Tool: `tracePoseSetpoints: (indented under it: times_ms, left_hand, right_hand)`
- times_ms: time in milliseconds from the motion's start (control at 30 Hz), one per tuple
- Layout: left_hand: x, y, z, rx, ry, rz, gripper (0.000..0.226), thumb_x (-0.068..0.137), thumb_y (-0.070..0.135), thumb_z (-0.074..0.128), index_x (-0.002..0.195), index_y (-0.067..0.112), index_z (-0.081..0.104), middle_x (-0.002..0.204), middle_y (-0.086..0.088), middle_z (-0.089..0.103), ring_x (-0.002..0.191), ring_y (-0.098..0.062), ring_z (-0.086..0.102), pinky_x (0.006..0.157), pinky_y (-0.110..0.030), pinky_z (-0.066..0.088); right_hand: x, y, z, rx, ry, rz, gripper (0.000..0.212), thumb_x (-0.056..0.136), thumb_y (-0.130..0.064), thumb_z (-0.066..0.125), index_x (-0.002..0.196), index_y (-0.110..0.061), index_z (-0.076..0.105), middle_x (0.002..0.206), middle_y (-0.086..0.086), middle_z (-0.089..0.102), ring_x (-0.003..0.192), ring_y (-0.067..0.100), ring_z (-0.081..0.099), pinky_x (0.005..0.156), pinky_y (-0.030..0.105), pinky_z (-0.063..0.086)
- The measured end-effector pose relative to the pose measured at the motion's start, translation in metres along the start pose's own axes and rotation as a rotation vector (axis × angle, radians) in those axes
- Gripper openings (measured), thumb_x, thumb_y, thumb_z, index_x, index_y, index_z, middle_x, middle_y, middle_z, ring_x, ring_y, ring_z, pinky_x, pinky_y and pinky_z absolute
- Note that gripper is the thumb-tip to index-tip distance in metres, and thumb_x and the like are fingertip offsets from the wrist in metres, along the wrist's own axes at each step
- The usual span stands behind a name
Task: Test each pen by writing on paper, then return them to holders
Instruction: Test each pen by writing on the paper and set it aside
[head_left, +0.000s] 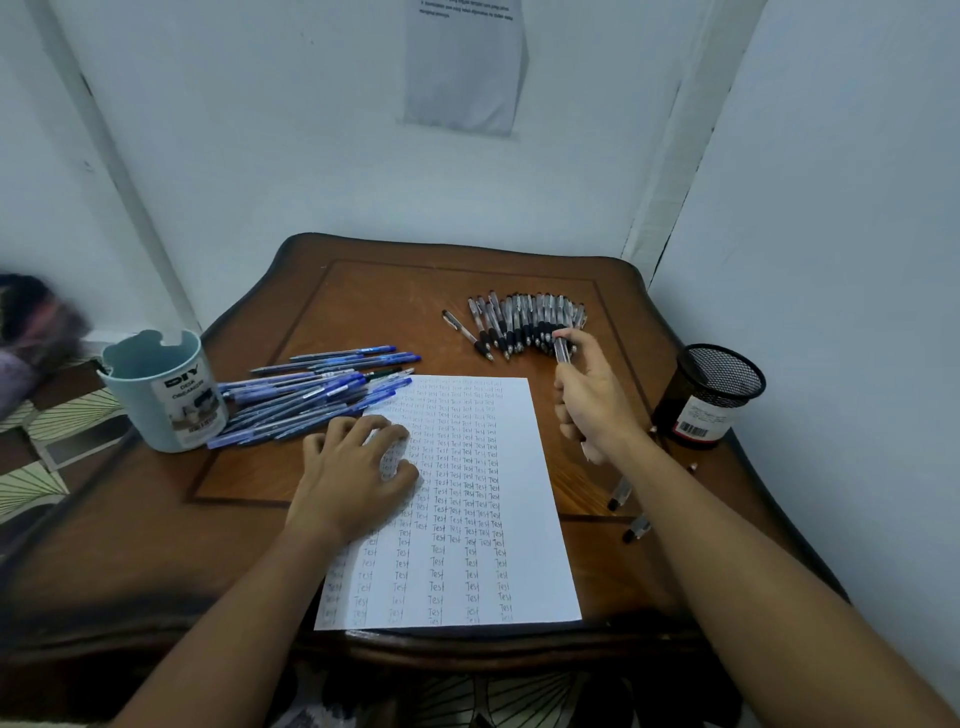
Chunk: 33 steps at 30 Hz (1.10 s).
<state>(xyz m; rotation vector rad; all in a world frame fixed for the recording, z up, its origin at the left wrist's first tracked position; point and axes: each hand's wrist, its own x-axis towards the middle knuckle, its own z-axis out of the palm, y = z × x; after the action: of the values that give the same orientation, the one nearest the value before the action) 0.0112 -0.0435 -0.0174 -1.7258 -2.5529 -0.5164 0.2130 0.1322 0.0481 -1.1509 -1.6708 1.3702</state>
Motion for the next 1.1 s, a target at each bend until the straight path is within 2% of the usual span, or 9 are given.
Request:
tracePoseSetpoints:
  times_ms: [100,200,267,400,500,600,700,867,1100]
  left_hand:
    - [0.000,-0.001,0.000,-0.009,0.001,0.001,0.070,0.076,0.065,0.017,0.130,0.038,0.053,0.134,0.021,0.043,0.125,-0.007,0.028,0.097,-0.035,0.016]
    - [0.001,0.000,0.000,-0.011,0.001,0.003,0.069,0.076,0.065,0.018,0.129,0.038,0.053,0.134,0.021,0.044,0.125,-0.007,0.028,0.097,-0.034,0.015]
    - [0.001,0.000,0.001,-0.016,0.009,0.006,0.069,0.076,0.064,0.019,0.129,0.037,0.054,0.133,0.021,0.044,0.124,-0.007,0.028,0.096,-0.033,0.014]
    - [0.000,0.000,0.000,-0.017,0.011,0.011,0.069,0.077,0.064,0.018,0.129,0.037,0.053,0.133,0.021,0.043,0.124,-0.007,0.028,0.095,-0.032,0.014]
    - [0.000,0.000,0.000,-0.007,0.015,0.016,0.067,0.078,0.064,0.018,0.128,0.037,0.054,0.132,0.021,0.044,0.122,-0.007,0.029,0.095,-0.033,0.016]
    - [0.000,0.000,0.001,-0.007,0.026,0.017,0.065,0.078,0.063,0.020,0.127,0.037,0.055,0.130,0.020,0.045,0.121,-0.008,0.030,0.093,-0.033,0.016]
    - [0.000,0.000,0.000,0.000,0.021,0.019,0.066,0.078,0.063,0.019,0.128,0.037,0.053,0.131,0.021,0.044,0.121,-0.007,0.028,0.094,-0.033,0.016]
    - [-0.001,0.000,0.000,0.005,0.014,0.019,0.064,0.079,0.062,0.019,0.128,0.038,0.052,0.131,0.021,0.043,0.122,-0.007,0.028,0.094,-0.032,0.015]
    - [0.000,0.001,0.001,-0.002,0.035,0.017,0.060,0.080,0.060,0.023,0.127,0.037,0.053,0.129,0.021,0.044,0.120,-0.007,0.029,0.093,-0.031,0.014]
  right_hand:
    - [0.000,-0.003,0.009,0.229,0.000,0.090,0.050,0.101,-0.004,0.043,0.136,-0.039,0.044,0.070,0.005,0.046,0.051,0.011,0.037,0.044,0.025,0.032]
    - [0.002,-0.005,0.015,0.474,-0.023,0.137,0.033,0.105,-0.007,0.045,0.131,-0.026,0.042,0.080,0.010,0.062,0.066,0.018,0.057,0.062,0.031,0.051]
    - [0.003,-0.001,0.018,0.338,-0.008,0.113,0.017,0.106,-0.020,0.046,0.120,-0.013,0.054,0.091,0.009,0.071,0.085,0.022,0.063,0.077,0.034,0.053]
    - [0.003,0.007,0.024,0.235,0.025,0.096,0.024,0.108,-0.033,0.040,0.111,-0.012,0.052,0.090,0.013,0.073,0.063,0.016,0.056,0.055,0.025,0.046]
    - [0.004,0.014,0.026,0.280,0.023,0.085,0.017,0.106,-0.022,0.047,0.119,-0.014,0.041,0.096,0.020,0.070,0.067,0.023,0.069,0.066,0.033,0.062]
    - [0.005,0.023,0.030,0.187,0.035,0.063,0.035,0.095,0.000,0.063,0.119,-0.013,0.040,0.096,0.016,0.068,0.068,0.017,0.068,0.067,0.029,0.061]
    - [0.004,0.031,0.034,0.084,0.025,-0.003,0.020,0.097,-0.002,0.060,0.110,-0.010,0.046,0.083,0.017,0.064,0.061,0.017,0.062,0.057,0.030,0.055]
    - [0.014,0.033,0.039,0.004,0.020,0.001,0.019,0.096,-0.001,0.061,0.104,-0.014,0.050,0.095,0.017,0.066,0.072,0.020,0.067,0.077,0.037,0.060]
    - [0.031,0.030,0.042,-0.029,0.034,-0.040,0.020,0.094,0.001,0.062,0.101,-0.014,0.051,0.096,0.021,0.067,0.072,0.021,0.066,0.071,0.035,0.059]
